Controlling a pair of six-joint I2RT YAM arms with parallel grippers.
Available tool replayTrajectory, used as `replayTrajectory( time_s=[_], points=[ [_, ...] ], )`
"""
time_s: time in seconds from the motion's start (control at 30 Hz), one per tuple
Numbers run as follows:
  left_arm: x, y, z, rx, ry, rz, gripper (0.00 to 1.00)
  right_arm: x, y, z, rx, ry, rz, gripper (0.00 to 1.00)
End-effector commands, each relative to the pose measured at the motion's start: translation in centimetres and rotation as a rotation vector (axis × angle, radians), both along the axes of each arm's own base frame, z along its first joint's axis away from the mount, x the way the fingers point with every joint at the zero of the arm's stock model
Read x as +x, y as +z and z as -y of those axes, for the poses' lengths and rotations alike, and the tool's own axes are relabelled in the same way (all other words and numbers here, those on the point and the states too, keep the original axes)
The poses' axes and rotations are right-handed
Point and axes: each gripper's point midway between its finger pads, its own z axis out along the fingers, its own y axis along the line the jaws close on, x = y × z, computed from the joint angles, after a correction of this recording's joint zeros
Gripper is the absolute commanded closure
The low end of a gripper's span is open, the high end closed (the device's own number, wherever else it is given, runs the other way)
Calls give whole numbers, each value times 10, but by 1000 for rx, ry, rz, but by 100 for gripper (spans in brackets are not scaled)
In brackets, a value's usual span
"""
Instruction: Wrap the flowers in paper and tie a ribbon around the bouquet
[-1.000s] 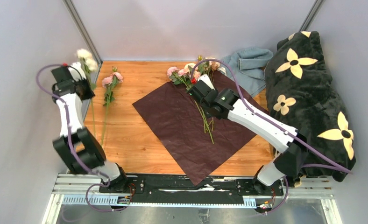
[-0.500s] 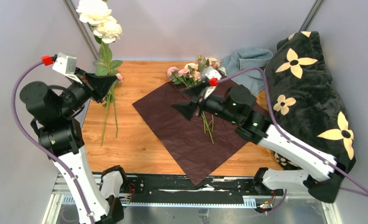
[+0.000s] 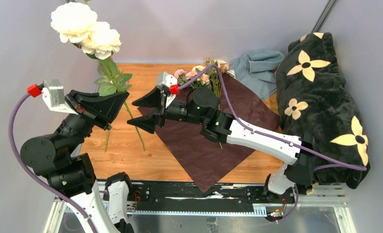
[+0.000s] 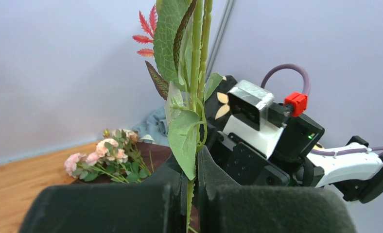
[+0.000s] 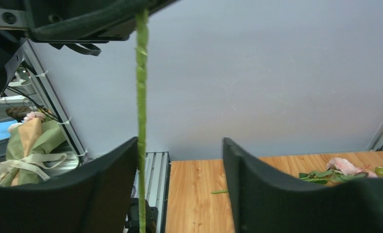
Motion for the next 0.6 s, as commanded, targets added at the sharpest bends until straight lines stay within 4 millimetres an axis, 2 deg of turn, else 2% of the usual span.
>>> replayTrajectory(
  time_s=[0.0,0.03,0.07,0.1,0.13,0.17,0.2,0.23,0.27,0.3,0.37,0.4,0.43,0.5,0.57],
  points=[
    [18,-10,-4,-51,-41,-94,100,-2,21,-4,70,7,12,42],
    [21,-11,-5,-57,-46,-104,100,2,23,-7,63,-10,9,60],
    [24,-11,-5,-62,-52,-113,100,7,15,-13,37,-22,3,72],
    [29,-12,-7,-71,-51,-125,100,12,11,-16,18,-37,-7,90],
    [34,-14,-9,-74,-48,-135,100,19,10,-17,8,-53,-16,100],
    [41,-17,-13,-81,-36,-156,100,27,5,-18,-7,-68,-36,100],
    [52,-24,-19,-65,1,-169,91,39,2,-16,-21,-94,-72,100],
    [65,-34,-27,-52,42,-204,52,56,-6,-11,-40,-129,-116,100],
    [79,-48,-35,-13,83,-236,9,74,-17,-4,-66,-170,-172,100],
    [98,-64,-48,32,139,-272,1,95,-32,7,-96,-221,-224,100],
    [141,-115,-81,137,258,-421,0,140,-71,44,-178,-375,-340,100],
    [158,-142,-99,188,319,-507,0,159,-97,65,-238,-461,-370,100],
    [164,-161,-109,256,338,-550,0,175,-118,85,-289,-546,-386,100],
    [190,-218,-138,366,386,-708,0,200,-169,130,-456,-709,-426,100],
    [203,-268,-173,495,481,-843,0,212,-214,167,-588,-812,-478,100]
  ],
)
